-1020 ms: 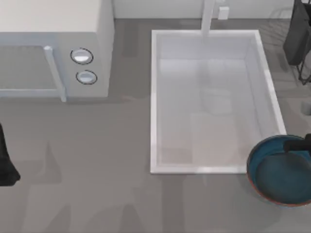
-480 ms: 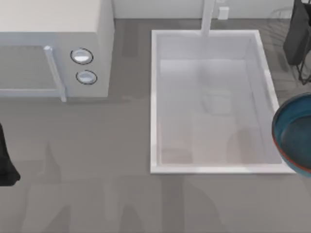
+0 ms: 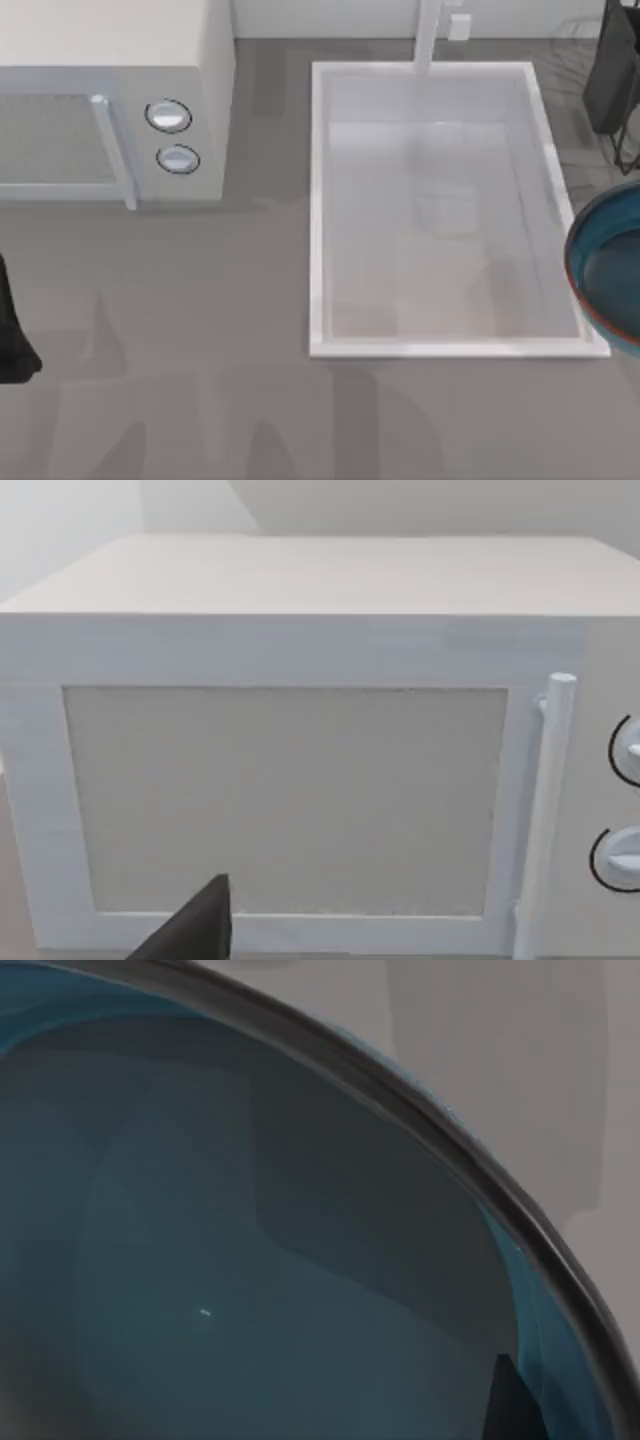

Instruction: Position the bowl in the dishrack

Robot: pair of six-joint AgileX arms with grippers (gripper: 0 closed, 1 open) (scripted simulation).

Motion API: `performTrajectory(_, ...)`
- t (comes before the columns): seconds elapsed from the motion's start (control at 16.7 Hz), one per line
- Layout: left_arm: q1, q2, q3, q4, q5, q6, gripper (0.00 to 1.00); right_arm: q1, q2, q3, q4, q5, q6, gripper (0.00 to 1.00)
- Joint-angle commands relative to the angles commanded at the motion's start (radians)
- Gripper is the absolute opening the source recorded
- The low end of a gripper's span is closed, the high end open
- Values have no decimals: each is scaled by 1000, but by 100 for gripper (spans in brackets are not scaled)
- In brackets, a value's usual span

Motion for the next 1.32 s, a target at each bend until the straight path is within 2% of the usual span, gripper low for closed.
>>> performTrajectory(0.18, 0, 0, 0, 0, 0, 0, 100, -65, -31, -16, 87, -41, -8, 0)
performTrajectory(0.36, 0, 0, 0, 0, 0, 0, 100, -179, -84, -51, 263, -117, -24, 0)
performTrajectory(1.02, 0, 0, 0, 0, 0, 0, 100, -686, -372, -273, 1236, -508, -145, 0)
performTrajectory(1.32, 0, 0, 0, 0, 0, 0, 100, -807, -462, -327, 1427, -608, -174, 0)
